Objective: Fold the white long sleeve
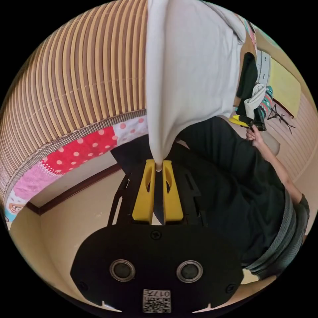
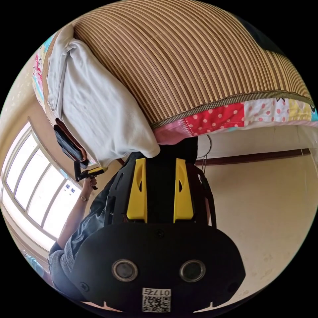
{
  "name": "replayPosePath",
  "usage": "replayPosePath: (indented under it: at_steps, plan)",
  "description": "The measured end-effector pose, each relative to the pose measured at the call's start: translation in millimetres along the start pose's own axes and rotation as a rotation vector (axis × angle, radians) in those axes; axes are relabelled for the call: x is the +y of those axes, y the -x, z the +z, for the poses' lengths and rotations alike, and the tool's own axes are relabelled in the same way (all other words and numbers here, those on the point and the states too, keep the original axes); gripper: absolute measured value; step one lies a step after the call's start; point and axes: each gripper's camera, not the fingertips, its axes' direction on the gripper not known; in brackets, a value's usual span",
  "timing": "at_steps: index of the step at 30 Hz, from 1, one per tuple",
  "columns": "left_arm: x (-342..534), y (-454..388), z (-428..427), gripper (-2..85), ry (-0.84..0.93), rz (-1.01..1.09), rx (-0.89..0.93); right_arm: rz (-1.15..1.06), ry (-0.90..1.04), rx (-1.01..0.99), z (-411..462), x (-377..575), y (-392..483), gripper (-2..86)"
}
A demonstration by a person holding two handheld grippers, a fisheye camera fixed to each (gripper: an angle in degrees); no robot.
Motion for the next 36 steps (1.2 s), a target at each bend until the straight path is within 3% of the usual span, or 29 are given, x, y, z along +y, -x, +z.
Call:
replayPosePath:
  at_steps: [5,9,14,19,24,28,31,36]
  plan:
    - [46,9,-35,4.1,-0.052,0.088,0.254,0.008,-0.06,-0.146,12,-10,-30,11.5]
    - [79,26,-66,4.1,-0.087,0.123,0.446,0.013,-0.036,-0.265,26,-11,-55,5.7]
    - [104,30,-105,4.0,-0.099,0.18,0.563,-0.136,-0.085,-0.344,-1,13,-70,3.5]
    - [135,15,-145,3.9,-0.138,0.302,0.674,-0.423,-0.202,-0.664,-54,79,-93,2.8]
    - [178,-19,-159,3.9,-0.222,0.527,1.102,-0.624,-0.419,-1.097,-84,146,-112,2.5]
    - [188,-45,-182,3.9,-0.389,0.661,1.216,-0.717,-0.585,-1.241,-97,165,-98,2.5]
    - [162,-37,-196,4.0,-0.574,0.554,1.248,-0.516,-0.626,-1.242,-91,128,-96,2.4]
    - [76,-13,-215,3.9,-0.79,0.127,1.191,-0.008,-0.637,-1.211,-73,43,-107,2.5]
